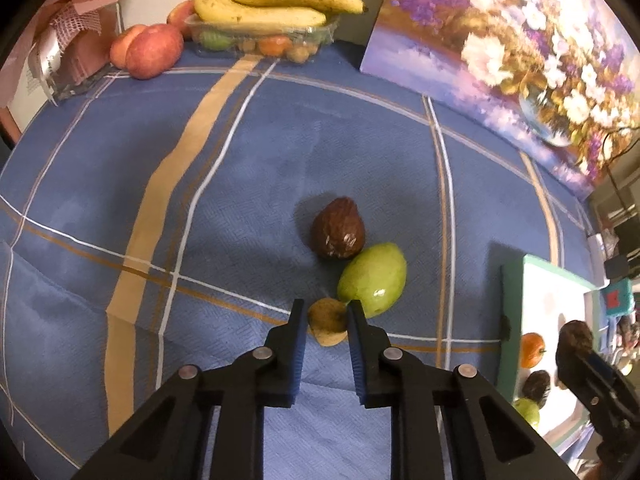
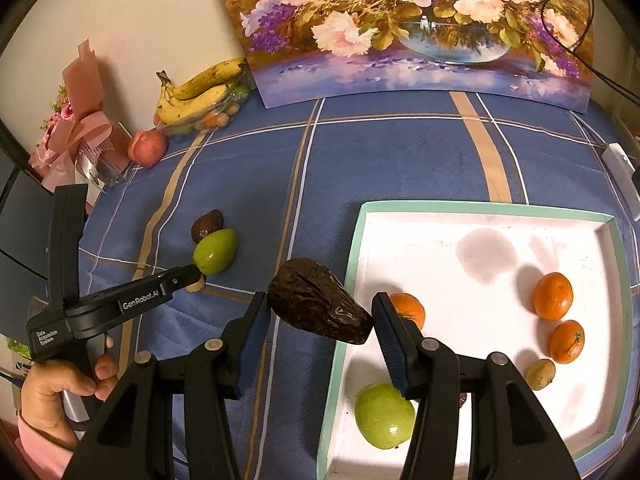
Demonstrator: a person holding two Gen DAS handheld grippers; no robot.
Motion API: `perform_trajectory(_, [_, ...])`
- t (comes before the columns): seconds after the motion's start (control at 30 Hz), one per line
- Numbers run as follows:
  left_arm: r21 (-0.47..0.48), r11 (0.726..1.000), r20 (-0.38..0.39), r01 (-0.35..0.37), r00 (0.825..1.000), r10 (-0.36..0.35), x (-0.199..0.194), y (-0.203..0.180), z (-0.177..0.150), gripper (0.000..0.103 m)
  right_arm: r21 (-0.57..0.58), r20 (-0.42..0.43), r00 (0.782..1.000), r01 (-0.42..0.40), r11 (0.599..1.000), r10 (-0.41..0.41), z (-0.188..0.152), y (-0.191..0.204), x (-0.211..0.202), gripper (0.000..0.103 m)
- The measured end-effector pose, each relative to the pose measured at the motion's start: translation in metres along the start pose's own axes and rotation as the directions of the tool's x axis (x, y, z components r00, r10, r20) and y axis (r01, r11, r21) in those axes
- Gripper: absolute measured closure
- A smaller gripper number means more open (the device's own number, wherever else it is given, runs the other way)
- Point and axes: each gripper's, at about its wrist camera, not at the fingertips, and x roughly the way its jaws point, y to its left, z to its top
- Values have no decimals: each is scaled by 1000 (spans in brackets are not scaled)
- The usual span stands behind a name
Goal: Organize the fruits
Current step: 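Close the left tool on a small brown round fruit while the right tool holds the dried fruit, then carry the small fruit in the left tool over the tray while the right tool carries the dried fruit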
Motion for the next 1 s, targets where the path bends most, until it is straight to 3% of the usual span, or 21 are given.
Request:
perform_trajectory(0.43, [48, 998, 116, 36, 992, -42, -53, -38, 5, 82, 66, 50, 999, 15, 998, -18, 3, -26, -26, 49])
perform_trajectory(1.0, [215, 970, 101, 111, 986, -135, -51, -134, -6, 82, 233, 76, 984, 142, 962, -164, 11, -119, -51, 49])
